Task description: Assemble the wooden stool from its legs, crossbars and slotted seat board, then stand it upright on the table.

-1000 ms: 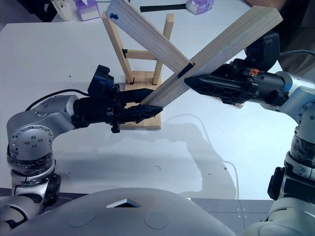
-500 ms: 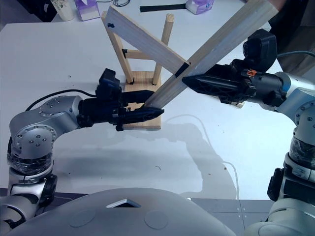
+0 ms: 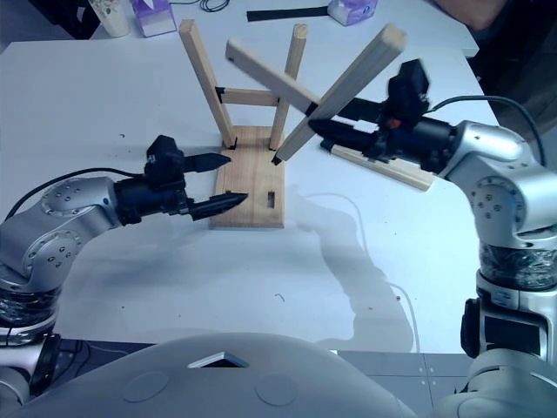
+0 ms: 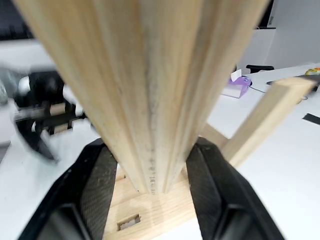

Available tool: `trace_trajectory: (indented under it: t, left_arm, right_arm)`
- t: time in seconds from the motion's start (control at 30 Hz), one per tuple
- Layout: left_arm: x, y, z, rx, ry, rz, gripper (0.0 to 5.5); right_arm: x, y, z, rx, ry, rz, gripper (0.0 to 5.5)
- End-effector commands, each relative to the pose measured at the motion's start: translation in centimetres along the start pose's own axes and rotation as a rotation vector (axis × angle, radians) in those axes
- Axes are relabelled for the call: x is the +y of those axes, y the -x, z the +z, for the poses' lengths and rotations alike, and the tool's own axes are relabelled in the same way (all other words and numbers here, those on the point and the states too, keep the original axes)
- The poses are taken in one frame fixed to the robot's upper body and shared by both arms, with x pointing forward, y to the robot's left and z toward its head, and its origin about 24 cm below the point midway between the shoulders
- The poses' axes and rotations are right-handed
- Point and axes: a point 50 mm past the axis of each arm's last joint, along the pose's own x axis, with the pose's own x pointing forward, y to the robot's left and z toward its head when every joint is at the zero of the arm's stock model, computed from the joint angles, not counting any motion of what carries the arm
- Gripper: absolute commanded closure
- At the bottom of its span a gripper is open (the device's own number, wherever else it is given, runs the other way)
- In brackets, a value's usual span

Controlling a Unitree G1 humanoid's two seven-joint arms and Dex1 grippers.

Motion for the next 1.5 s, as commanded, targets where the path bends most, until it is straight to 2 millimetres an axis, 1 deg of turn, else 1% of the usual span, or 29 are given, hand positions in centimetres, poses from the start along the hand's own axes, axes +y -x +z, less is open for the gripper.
trace_trajectory:
  t: [0.03, 0.13, 0.3, 0.5, 0.8, 0.87, 0.97, 1.07, 1.17, 1.27, 1.4, 1.5]
  left_arm:
    - [1.4, 1.5, -0.6, 0.026, -0.029, 0.088, 1.16]
    - [1.8, 1.9, -0.9, 0.033, -0.036, 0.106, 1.16]
    - [1.2, 1.5, -1.5, 0.033, -0.03, 0.091, 1.16]
    - [0.6, 0.7, -1.5, 0.032, -0.035, 0.059, 1.16]
    - [-0.3, 0.4, -1.9, 0.038, -0.027, 0.029, 1.16]
    - [-0.3, 0.5, -2.1, 0.047, -0.022, 0.025, 1.16]
    - [-0.4, 0.9, -3.2, 0.094, -0.019, 0.017, 1.16]
    - [-0.6, 1.2, -3.9, 0.116, -0.015, 0.01, 1.16]
    - [-0.3, 1.5, -4.5, 0.136, -0.008, 0.02, 1.16]
    - [0.1, 1.9, -5.1, 0.154, -0.002, 0.038, 1.16]
    - [0.6, 2.4, -5.4, 0.159, 0.003, 0.073, 1.16]
    - [0.7, 2.5, -5.4, 0.154, 0.004, 0.085, 1.16]
  right_arm:
    - [0.6, -0.5, -0.4, 0.046, 0.092, 0.055, 3.48]
    - [0.8, -0.4, -1.0, 0.092, 0.12, 0.087, 3.48]
    - [0.8, -0.5, -1.9, 0.127, 0.121, 0.119, 3.48]
    - [1.7, -1.0, -2.7, 0.137, 0.121, 0.153, 3.48]
    - [2.0, -1.6, -3.2, 0.146, 0.142, 0.172, 3.48]
    - [1.8, -1.7, -3.3, 0.147, 0.155, 0.167, 3.48]
    - [1.7, -1.8, -3.5, 0.144, 0.163, 0.162, 3.48]
    - [1.6, -1.9, -3.8, 0.148, 0.174, 0.164, 3.48]
    - [1.6, -2.0, -3.9, 0.149, 0.17, 0.165, 3.48]
    - [2.1, -1.9, -4.4, 0.17, 0.149, 0.195, 3.48]
    - [2.6, -1.4, -4.9, 0.21, 0.116, 0.241, 3.48]
    - [2.9, -1.2, -5.3, 0.234, 0.089, 0.28, 3.48]
